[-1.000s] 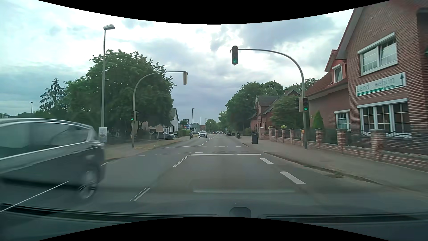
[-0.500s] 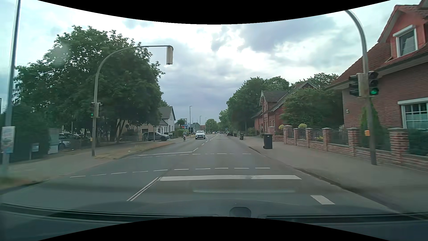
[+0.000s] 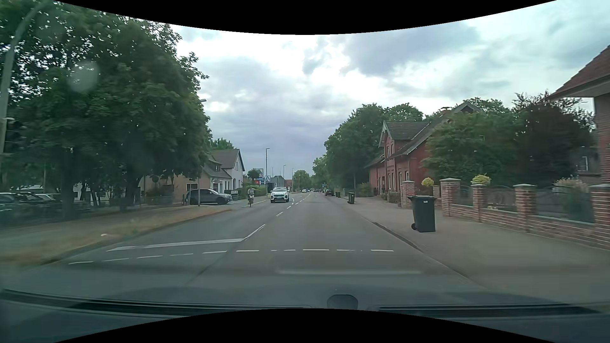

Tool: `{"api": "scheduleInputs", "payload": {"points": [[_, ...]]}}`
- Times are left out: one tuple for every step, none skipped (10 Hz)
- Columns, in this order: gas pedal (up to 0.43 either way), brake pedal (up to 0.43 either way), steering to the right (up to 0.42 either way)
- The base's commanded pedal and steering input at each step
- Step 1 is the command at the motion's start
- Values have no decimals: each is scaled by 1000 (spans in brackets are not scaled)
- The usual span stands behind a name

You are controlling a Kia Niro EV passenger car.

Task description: Follow the waypoints while adhering to traffic rules and regulations

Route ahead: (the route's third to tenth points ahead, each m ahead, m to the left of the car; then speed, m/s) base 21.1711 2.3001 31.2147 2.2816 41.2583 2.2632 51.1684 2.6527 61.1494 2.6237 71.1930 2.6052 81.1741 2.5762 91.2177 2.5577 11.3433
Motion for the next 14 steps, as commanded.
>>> {"api": "scheduleInputs", "payload": {"points": [[98, 0, -4], [98, 0, -4], [98, 0, -3], [98, 0, -3], [98, 0, -3], [98, 0, -3], [98, 0, -3], [98, 0, -3], [118, 0, -3], [118, 0, -3], [118, 0, -3], [118, 0, -3], [118, 0, -4], [118, 0, -6]]}}
